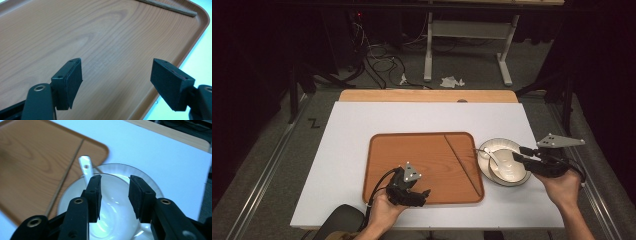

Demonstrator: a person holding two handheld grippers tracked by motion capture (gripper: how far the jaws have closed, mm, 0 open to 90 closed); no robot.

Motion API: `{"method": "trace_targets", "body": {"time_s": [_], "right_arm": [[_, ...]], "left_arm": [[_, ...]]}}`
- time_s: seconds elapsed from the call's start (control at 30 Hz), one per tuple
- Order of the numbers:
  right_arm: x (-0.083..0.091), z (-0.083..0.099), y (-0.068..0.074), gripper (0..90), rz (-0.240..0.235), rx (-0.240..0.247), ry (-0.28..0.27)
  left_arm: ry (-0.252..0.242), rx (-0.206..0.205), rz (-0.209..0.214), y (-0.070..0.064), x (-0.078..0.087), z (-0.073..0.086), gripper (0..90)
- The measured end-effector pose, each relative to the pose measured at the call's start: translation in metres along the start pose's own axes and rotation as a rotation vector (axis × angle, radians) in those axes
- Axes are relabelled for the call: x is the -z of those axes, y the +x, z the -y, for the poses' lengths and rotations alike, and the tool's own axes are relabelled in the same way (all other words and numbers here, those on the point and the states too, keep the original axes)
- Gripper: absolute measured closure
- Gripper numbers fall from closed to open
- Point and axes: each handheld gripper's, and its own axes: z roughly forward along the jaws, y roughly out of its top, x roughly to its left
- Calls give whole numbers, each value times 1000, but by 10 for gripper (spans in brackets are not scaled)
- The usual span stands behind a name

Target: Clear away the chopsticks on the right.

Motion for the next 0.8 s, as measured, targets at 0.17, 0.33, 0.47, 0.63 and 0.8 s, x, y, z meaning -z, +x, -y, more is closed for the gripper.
{"method": "trace_targets", "body": {"time_s": [0.17,0.33,0.47,0.63,0.8], "right_arm": [[0,6,-24,667,58,-34,11],[-4,13,-43,684,79,-51,55],[-11,20,-51,690,93,-66,101],[-24,30,-59,692,87,-72,164],[-34,34,-62,691,87,-72,205]], "left_arm": [[0,0,-1,0,0,0,256],[6,0,-2,0,-1,0,256],[6,-2,-3,0,0,0,256],[8,-1,-2,0,-1,0,256],[5,-1,-2,0,0,0,255]]}}
